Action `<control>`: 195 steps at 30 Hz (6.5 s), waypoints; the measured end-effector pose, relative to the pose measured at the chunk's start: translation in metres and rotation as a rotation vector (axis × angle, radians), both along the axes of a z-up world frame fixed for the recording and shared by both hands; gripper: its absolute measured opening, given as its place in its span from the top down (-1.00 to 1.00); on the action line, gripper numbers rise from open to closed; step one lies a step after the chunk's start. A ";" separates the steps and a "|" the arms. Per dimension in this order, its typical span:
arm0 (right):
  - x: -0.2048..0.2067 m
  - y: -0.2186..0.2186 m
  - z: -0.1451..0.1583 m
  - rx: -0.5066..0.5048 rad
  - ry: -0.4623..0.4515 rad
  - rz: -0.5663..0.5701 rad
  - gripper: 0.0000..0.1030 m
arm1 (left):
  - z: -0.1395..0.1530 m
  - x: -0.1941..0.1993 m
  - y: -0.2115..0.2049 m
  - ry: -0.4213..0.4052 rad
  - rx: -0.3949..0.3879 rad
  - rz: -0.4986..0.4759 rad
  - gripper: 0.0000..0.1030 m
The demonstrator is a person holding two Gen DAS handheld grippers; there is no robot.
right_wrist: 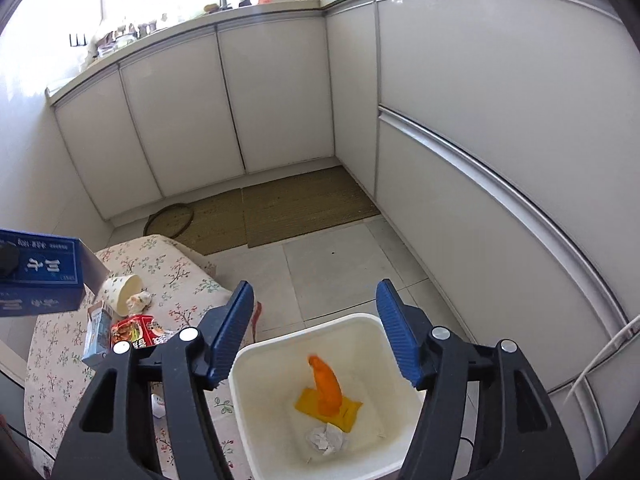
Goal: Collect trash
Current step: 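Carry the peel and box over the bin and release both, then move both tools back over the table, then grasp the milk carton with the left gripper and lift it, then grasp the white tissue with the right gripper while the left gripper holds the carton, then carry the carton and tissue over the white bin and open both grippers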
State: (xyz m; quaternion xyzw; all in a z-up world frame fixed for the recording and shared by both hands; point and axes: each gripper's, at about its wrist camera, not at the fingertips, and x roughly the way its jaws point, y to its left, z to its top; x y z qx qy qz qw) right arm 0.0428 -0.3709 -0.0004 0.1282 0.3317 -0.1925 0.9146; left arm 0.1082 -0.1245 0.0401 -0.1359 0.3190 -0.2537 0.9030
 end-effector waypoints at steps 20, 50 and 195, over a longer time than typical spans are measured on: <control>-0.048 -0.068 0.006 -0.153 -0.034 -0.269 -0.69 | -0.048 -0.011 -0.117 0.075 0.059 -0.241 -0.32; -0.030 -0.010 0.014 -0.261 -0.061 -0.168 -0.87 | -0.044 -0.002 -0.084 -0.028 0.307 0.053 -0.86; 0.101 0.264 -0.013 -0.029 -0.091 0.525 0.26 | -0.023 0.032 0.210 0.028 0.024 0.422 -0.07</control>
